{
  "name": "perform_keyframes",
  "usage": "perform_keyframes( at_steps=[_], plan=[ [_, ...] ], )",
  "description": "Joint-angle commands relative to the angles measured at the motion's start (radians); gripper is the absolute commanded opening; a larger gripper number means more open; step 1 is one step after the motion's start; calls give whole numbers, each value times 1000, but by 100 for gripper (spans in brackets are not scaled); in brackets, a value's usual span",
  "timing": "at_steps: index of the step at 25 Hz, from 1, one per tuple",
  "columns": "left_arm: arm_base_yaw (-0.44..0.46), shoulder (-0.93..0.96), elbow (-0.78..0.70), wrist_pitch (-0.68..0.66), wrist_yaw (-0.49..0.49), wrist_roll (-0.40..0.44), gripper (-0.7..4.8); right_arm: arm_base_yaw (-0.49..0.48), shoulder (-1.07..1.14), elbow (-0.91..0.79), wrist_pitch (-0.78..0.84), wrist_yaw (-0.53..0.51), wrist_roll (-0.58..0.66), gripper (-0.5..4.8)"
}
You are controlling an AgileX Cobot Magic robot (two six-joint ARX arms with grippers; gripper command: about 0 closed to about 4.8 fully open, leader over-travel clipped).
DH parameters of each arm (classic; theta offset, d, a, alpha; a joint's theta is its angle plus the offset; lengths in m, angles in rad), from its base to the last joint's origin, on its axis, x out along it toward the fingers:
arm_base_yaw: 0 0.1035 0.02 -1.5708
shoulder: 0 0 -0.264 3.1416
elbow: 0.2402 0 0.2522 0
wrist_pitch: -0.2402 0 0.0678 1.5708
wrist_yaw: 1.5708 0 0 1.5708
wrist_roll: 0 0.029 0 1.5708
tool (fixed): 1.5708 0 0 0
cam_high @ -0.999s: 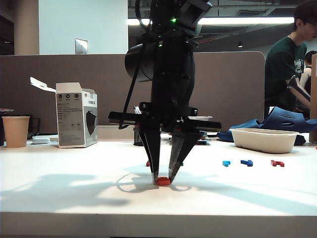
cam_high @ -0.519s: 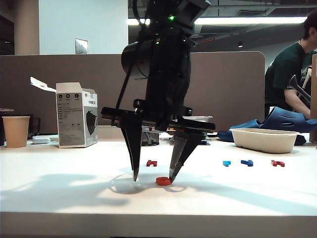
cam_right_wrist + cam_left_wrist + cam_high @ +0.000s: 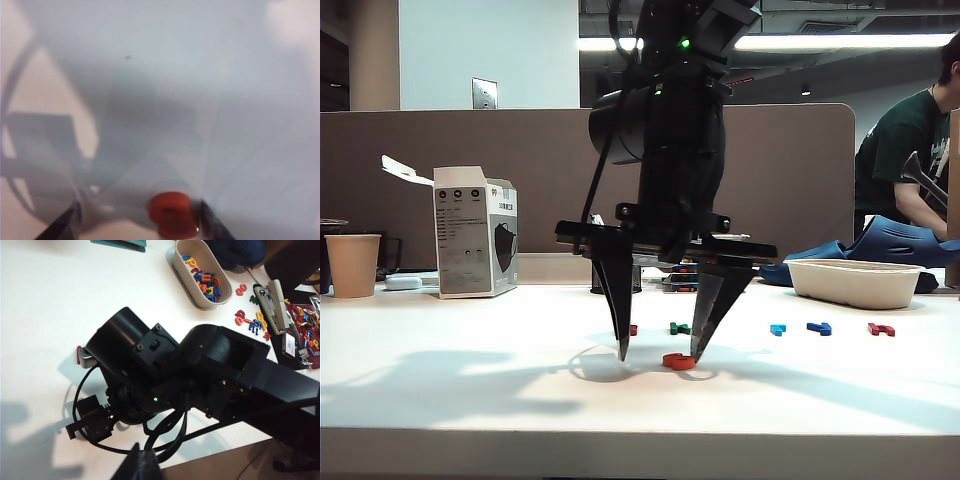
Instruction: Select the appropriate letters from the row of letter magnets placed on the table to arrange into the word "sky".
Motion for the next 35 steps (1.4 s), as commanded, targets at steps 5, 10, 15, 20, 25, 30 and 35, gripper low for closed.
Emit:
perform_keyframes(
  at_steps=[5, 10, 15, 20, 25, 30, 35],
  plan=[
    [2, -3, 3, 6, -4, -3, -5, 10, 22, -16, -21, -70, 5, 307],
    [2, -3, 3, 6, -4, -3, -5, 33, 18, -15, -31, -106, 5, 307],
    [2, -3, 3, 7, -4, -3, -5, 42, 16, -15, -36, -117, 5, 307],
    [2, -3, 3, 6, -4, -3, -5, 21, 16, -16, -59, -79, 0, 306],
    [2, -3, 3, 6, -4, -3, -5, -7, 16, -15, -58, -60, -10, 306],
    [2, -3, 3, 6, -4, -3, -5, -24, 16, -15, -39, -65, -22, 306],
    [2, -3, 3, 6, -4, -3, -5, -22, 16, -16, -21, -69, -22, 306]
  ],
)
